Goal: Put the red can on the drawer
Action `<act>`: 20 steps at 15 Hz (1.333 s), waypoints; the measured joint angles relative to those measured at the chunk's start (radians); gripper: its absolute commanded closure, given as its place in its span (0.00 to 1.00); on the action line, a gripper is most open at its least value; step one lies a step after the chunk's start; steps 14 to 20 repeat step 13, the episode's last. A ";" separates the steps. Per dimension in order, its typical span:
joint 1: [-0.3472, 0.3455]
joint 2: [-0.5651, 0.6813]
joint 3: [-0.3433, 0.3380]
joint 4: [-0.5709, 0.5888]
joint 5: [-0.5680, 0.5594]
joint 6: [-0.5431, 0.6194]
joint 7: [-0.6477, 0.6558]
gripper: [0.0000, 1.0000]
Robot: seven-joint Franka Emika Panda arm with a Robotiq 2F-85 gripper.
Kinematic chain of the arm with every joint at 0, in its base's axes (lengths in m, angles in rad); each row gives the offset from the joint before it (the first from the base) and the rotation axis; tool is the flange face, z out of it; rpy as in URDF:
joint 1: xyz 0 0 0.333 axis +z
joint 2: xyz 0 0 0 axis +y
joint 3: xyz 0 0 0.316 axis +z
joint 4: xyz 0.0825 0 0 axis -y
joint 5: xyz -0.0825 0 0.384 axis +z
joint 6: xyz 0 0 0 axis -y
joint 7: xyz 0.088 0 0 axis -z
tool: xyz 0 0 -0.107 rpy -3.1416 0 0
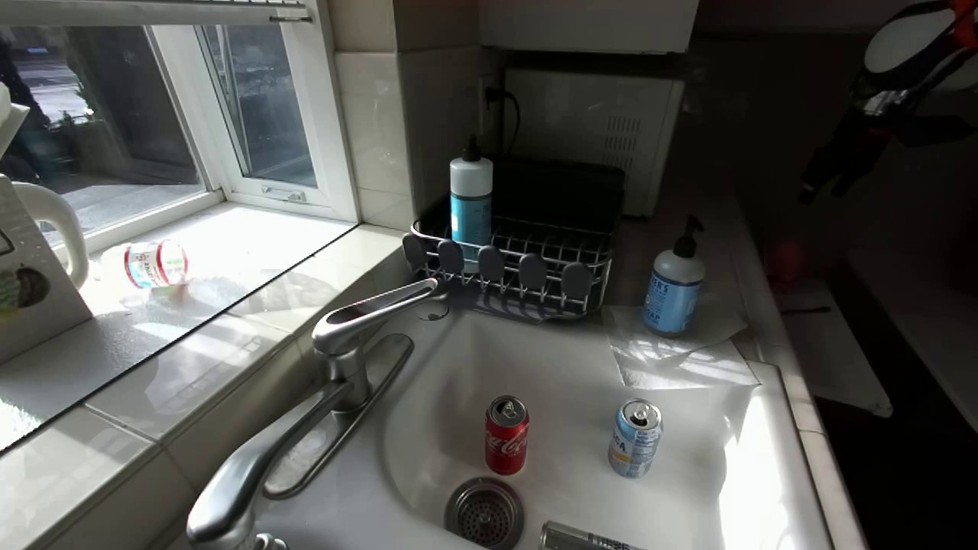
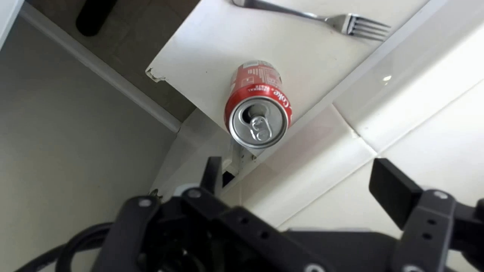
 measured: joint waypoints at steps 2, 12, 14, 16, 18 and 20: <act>0.015 -0.081 0.007 -0.027 -0.049 -0.071 -0.031 0.00; 0.108 -0.326 0.056 -0.138 -0.138 -0.260 -0.047 0.00; 0.108 -0.326 0.055 -0.139 -0.138 -0.260 -0.047 0.00; 0.108 -0.326 0.055 -0.139 -0.138 -0.260 -0.047 0.00; 0.108 -0.326 0.055 -0.139 -0.138 -0.260 -0.047 0.00; 0.108 -0.326 0.055 -0.139 -0.138 -0.260 -0.047 0.00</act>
